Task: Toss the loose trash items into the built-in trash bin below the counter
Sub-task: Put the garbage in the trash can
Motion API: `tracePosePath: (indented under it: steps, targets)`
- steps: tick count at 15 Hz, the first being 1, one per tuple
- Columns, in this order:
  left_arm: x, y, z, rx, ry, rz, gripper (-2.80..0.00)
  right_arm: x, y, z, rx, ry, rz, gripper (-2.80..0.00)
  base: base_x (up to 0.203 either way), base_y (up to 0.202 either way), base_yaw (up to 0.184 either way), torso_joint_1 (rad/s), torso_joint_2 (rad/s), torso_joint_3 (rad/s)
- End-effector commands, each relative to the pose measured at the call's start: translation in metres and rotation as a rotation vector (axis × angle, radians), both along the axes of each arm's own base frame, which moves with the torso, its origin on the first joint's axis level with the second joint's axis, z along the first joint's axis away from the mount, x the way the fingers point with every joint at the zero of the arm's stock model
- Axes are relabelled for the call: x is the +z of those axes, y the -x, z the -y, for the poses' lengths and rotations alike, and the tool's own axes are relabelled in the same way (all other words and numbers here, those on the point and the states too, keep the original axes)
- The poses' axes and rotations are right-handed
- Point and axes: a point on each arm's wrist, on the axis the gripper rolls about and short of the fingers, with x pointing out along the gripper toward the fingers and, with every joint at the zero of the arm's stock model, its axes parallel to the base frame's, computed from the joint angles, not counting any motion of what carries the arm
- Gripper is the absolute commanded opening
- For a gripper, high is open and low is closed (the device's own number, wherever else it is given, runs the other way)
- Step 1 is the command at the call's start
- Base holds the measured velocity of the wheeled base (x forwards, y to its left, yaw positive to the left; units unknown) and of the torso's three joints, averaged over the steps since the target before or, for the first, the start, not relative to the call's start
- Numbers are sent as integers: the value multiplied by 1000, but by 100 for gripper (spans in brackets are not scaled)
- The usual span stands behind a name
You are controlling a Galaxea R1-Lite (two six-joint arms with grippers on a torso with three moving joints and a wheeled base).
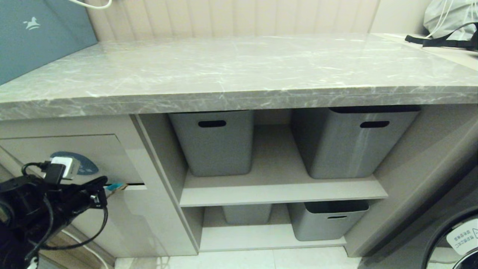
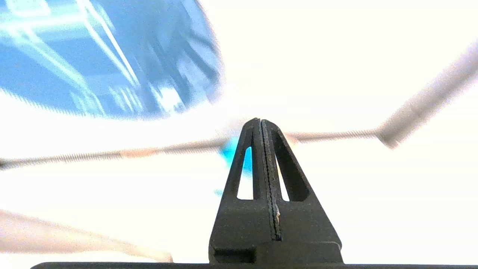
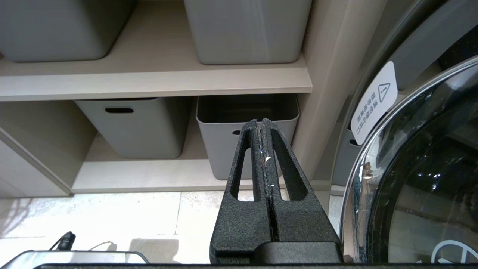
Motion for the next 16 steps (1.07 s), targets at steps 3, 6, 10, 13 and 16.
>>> tracePosePath:
  steps: [3,6,10,13,16]
  targets:
    - [-8,23,8,-11,14,-70,-280,0,0,0,0,0,0,-280,0,0,0,0,0,0]
    - [-17,17,7,-12,21,-99,-280,0,0,0,0,0,0,-280,0,0,0,0,0,0]
    - [-37,3,6,-20,35,-158,-280,0,0,0,0,0,0,-280,0,0,0,0,0,0]
    - [-43,-12,3,-22,31,-148,-280,0,0,0,0,0,0,-280,0,0,0,0,0,0]
    - [-47,-22,1,-22,31,-145,-280,0,0,0,0,0,0,-280,0,0,0,0,0,0]
